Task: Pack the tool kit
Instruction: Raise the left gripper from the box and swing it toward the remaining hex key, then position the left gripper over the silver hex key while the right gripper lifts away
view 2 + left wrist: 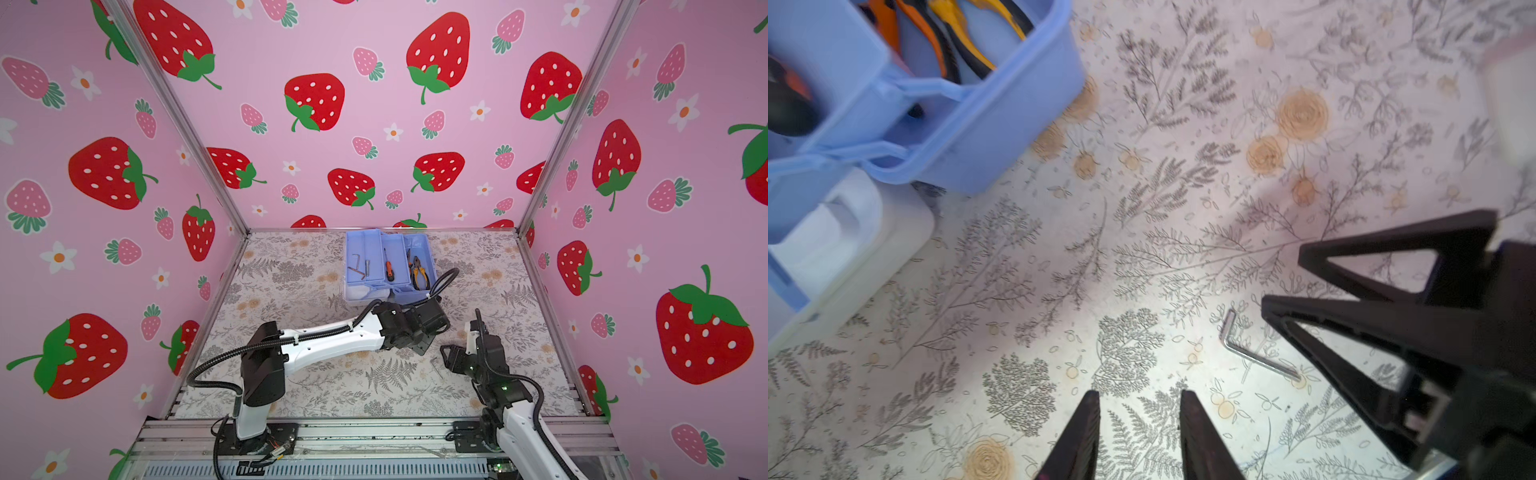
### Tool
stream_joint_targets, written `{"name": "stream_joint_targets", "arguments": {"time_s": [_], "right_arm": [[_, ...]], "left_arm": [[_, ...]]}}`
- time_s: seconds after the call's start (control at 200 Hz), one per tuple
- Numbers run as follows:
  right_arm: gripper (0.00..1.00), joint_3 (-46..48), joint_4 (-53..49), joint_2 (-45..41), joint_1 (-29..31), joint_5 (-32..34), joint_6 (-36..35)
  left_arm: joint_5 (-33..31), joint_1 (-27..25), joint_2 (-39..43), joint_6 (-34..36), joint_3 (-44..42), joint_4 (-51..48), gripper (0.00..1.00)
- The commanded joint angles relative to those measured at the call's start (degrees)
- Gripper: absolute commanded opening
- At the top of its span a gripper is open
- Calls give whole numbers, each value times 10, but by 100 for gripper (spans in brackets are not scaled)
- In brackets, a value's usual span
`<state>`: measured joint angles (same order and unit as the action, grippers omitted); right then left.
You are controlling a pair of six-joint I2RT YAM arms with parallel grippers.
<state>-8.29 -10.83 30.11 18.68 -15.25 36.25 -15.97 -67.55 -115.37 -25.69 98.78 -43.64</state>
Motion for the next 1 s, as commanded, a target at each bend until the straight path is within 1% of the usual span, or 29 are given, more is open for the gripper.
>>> {"name": "stream_joint_targets", "arguments": {"time_s": [0.0, 0.18, 0.235, 0.265, 0.335, 0.39, 0.405, 0.41, 0.415, 0.42, 0.425, 0.43, 0.435, 0.445, 0.525, 0.69, 0.735, 0.825, 0.915, 0.995], "right_arm": [[56, -32, -76, -48, -1, 51, 17], [56, -61, -120, -100, -2, 112, 59], [58, -68, -126, -111, -2, 132, 73], [61, -69, -124, -116, -2, 138, 82], [72, -75, -109, -125, -2, 136, 96], [78, -80, -96, -124, -2, 132, 97], [82, -82, -93, -125, -2, 133, 98], [82, -82, -93, -125, -2, 133, 98], [85, -83, -92, -125, -2, 134, 99], [85, -83, -92, -125, -2, 134, 99], [89, -84, -91, -125, -2, 138, 100], [89, -84, -91, -125, -2, 138, 100], [98, -85, -90, -125, -2, 140, 102], [100, -86, -90, -125, -2, 144, 104], [99, -94, -95, -127, -2, 173, 116], [99, -101, -122, -159, -2, 238, 152], [100, -96, -121, -174, -2, 244, 155], [90, -86, -99, -188, -2, 222, 144], [79, -82, -101, -181, -2, 226, 150], [73, -83, -102, -167, -2, 223, 148]], "left_arm": [[21, -2, 4, 0, -27, 24, 35], [74, -6, 16, -8, -83, 89, 36], [86, -10, 16, -9, -93, 105, 36], [93, -11, 15, -9, -97, 112, 36], [100, -17, 14, -7, -105, 121, 36], [108, -19, 16, -13, -117, 138, 36], [113, -19, 18, -15, -122, 145, 36], [115, -19, 18, -16, -124, 147, 36], [118, -19, 18, -16, -125, 150, 36], [120, -19, 19, -17, -127, 153, 36], [123, -19, 19, -19, -128, 156, 36], [125, -19, 19, -19, -130, 158, 36], [127, -19, 20, -20, -132, 161, 36], [132, -19, 20, -22, -135, 165, 36], [163, -21, 18, -31, -152, 198, 36], [171, -23, 15, -38, -167, 218, 36], [179, -23, 14, -35, -170, 222, 36], [183, -24, 8, -31, -168, 220, 36], [189, -23, -1, -31, -166, 222, 36], [193, -24, -14, -37, -160, 219, 36]]}}
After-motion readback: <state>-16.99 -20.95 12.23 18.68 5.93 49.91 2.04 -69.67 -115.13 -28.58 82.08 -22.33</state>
